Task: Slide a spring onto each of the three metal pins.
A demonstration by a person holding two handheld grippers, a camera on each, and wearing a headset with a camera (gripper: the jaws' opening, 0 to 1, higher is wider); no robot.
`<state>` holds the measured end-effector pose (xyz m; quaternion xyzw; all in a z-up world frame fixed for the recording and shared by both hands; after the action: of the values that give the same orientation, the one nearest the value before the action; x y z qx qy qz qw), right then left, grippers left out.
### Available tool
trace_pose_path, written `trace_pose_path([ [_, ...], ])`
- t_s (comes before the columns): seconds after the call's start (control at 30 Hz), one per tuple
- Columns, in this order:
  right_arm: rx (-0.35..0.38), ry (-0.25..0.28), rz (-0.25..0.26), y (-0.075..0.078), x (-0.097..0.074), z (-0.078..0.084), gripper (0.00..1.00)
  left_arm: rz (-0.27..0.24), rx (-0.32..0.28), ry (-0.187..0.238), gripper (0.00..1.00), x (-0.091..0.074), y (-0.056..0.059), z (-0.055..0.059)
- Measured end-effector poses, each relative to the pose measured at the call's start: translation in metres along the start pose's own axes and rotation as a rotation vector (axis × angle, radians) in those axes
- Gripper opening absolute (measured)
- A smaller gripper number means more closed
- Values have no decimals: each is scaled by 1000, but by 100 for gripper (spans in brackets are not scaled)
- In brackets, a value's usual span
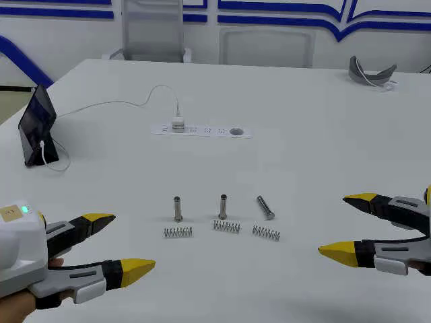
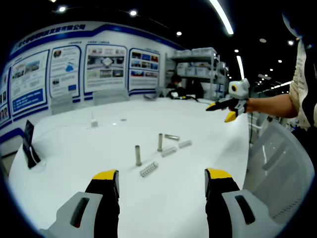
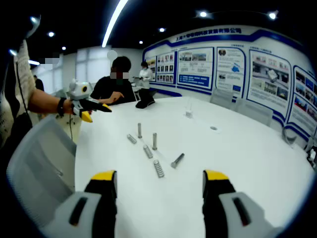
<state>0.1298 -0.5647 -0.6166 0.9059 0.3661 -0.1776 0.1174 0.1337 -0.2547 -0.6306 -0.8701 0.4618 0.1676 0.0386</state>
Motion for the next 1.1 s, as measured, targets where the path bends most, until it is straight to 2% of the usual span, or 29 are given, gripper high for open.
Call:
trace_pose_path([
  [0.23,21,4,13,7,4,2,71,-8,-5,-1,71,7,-9,3],
  [0.47,40,5,18,12,13,-1,70,-9,-6,0,70,10,-12,3],
  [0.67,51,-16,24,13,20,1,67,-14,-7,-13,70,9,-12,10],
  [0.83,69,-34,39,15,25,-3,62,-25,-10,-4,69,6,-11,6],
  [1.1,101,-83,74,19,43,-6,55,-30,-12,-7,67,6,-9,9],
])
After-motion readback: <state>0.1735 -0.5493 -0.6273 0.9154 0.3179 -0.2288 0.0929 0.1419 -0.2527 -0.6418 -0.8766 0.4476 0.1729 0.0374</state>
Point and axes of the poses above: the centre of the closed fingertips' face, and the gripper's own axes: x roughly forward along the fingers, y roughly to its right, z roughly out of its underside, the point moved 2 cm from there along -x, roughly backward along the fingers, and after that the axes turned 4 degrees about z, right-handed, at the moved point
